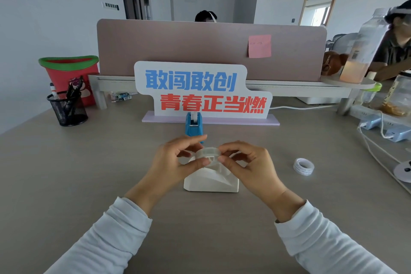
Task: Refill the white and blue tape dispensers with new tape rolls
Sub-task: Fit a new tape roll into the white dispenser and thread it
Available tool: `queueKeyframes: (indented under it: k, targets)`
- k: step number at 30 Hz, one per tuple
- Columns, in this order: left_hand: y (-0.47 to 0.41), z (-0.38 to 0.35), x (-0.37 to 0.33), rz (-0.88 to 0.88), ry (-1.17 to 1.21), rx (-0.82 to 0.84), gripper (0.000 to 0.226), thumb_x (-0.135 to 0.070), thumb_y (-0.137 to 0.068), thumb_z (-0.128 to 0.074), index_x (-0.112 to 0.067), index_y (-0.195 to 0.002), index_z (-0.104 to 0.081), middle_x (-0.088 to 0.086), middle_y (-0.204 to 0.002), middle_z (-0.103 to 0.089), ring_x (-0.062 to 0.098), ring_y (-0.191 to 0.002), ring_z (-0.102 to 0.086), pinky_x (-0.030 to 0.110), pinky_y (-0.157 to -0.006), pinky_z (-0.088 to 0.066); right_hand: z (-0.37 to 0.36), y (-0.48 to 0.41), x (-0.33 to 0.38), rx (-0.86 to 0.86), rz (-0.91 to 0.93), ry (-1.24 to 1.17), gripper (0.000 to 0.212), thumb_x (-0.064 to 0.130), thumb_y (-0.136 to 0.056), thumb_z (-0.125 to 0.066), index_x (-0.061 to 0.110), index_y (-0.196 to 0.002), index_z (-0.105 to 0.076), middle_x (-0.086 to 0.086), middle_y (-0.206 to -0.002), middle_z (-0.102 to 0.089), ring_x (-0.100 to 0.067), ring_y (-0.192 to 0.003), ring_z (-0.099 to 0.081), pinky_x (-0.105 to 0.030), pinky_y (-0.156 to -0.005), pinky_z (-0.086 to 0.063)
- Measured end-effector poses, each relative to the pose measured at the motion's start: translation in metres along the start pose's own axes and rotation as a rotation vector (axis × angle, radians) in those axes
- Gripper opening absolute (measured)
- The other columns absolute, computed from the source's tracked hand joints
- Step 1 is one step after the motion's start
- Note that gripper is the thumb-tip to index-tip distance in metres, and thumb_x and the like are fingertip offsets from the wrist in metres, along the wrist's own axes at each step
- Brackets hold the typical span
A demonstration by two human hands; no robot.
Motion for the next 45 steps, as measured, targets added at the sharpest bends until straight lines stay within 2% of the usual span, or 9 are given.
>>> queueKeyframes:
  k: [6,9,17,21,24,27,31,37,45]
  targets:
    - [-0.001,0.000,0.000,0.006,0.006,0.031,0.033,-0.031,-0.065,-0.068,-0.029,-0.097,-0.066,-0.014,-0.087,-0.067,0.010,-0.087,-0.061,0.017,-0.075,-0.051,-0.004,0.000,-0.005,0.114,-0.047,0.003,0.023,0.012,-0.079,-0.066,0.021,-0.100,-0.068,0.004,-0.095,-0.069,-0.008,-0.087,-0.065,-0.019,-0.079,-0.053]
    - [-0.001,0.000,0.000,0.018,0.029,0.040,0.030,-0.033,-0.063,-0.069,-0.035,-0.093,-0.065,-0.023,-0.089,-0.065,0.009,-0.086,-0.061,0.015,-0.073,-0.051,-0.005,0.000,-0.005,0.096,-0.019,0.010,0.023,0.017,-0.078,-0.064,0.017,-0.100,-0.069,0.009,-0.091,-0.068,-0.008,-0.085,-0.065,-0.018,-0.077,-0.053]
    - [-0.001,0.001,-0.002,-0.032,0.021,0.010,0.032,-0.030,-0.063,-0.070,-0.036,-0.094,-0.065,-0.023,-0.091,-0.065,0.007,-0.084,-0.061,0.015,-0.071,-0.051,-0.003,-0.001,-0.002,0.086,-0.008,-0.045,0.021,0.022,-0.075,-0.066,0.025,-0.095,-0.070,0.022,-0.085,-0.069,-0.007,-0.085,-0.065,-0.017,-0.077,-0.052]
    - [0.000,0.000,-0.005,-0.117,0.013,-0.038,0.034,-0.019,-0.066,-0.070,-0.026,-0.099,-0.066,-0.030,-0.093,-0.063,0.005,-0.088,-0.063,0.012,-0.073,-0.051,-0.004,0.000,-0.002,0.118,-0.207,-0.391,0.007,0.018,-0.073,-0.069,0.020,-0.080,-0.071,0.008,-0.092,-0.072,-0.016,-0.088,-0.067,-0.024,-0.075,-0.055]
    - [0.001,-0.001,-0.009,-0.176,-0.035,-0.037,0.028,-0.019,-0.069,-0.070,-0.020,-0.097,-0.067,-0.028,-0.095,-0.064,0.004,-0.093,-0.063,0.014,-0.076,-0.051,-0.007,0.002,-0.002,0.170,-0.344,-0.465,0.015,0.023,-0.066,-0.067,0.013,-0.076,-0.063,0.002,-0.093,-0.071,-0.020,-0.081,-0.070,-0.025,-0.070,-0.058]
    - [0.002,-0.001,-0.014,-0.245,-0.125,-0.023,0.029,-0.030,-0.069,-0.072,-0.019,-0.096,-0.068,-0.014,-0.098,-0.066,0.002,-0.094,-0.062,0.013,-0.080,-0.049,-0.006,0.001,0.000,0.136,-0.361,-0.490,0.006,0.011,-0.069,-0.068,0.011,-0.072,-0.063,-0.002,-0.082,-0.070,-0.017,-0.072,-0.070,-0.022,-0.067,-0.057]
    - [0.001,-0.002,-0.016,-0.282,-0.201,0.001,0.028,-0.034,-0.070,-0.069,-0.022,-0.095,-0.068,-0.008,-0.100,-0.067,0.002,-0.095,-0.062,0.016,-0.083,-0.050,-0.001,-0.001,-0.001,0.109,-0.350,-0.422,0.021,-0.006,-0.075,-0.064,0.015,-0.071,-0.067,-0.005,-0.084,-0.070,-0.017,-0.075,-0.067,-0.026,-0.073,-0.057]
    - [0.001,0.001,-0.016,-0.247,-0.140,-0.014,0.029,-0.035,-0.068,-0.074,-0.027,-0.094,-0.064,-0.044,-0.097,-0.059,-0.006,-0.093,-0.062,0.010,-0.074,-0.049,0.004,-0.001,0.001,0.100,-0.374,-0.434,0.014,-0.004,-0.079,-0.060,0.009,-0.080,-0.066,-0.001,-0.071,-0.071,-0.014,-0.067,-0.069,-0.020,-0.066,-0.057]
    - [0.002,-0.001,-0.010,-0.173,0.046,0.003,0.027,-0.015,-0.069,-0.069,-0.020,-0.095,-0.066,-0.036,-0.096,-0.064,0.002,-0.096,-0.065,0.014,-0.080,-0.050,0.005,-0.001,0.002,0.080,-0.395,-0.443,0.024,-0.007,-0.082,-0.054,0.011,-0.074,-0.068,-0.001,-0.063,-0.072,-0.014,-0.061,-0.069,-0.018,-0.060,-0.056]
Point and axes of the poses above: each hand's wrist, its own y-axis away from the middle knuckle, its own z-axis out of the back of the hand, x = y × z, the point moved 4 cm from there along -y, towards the middle knuckle
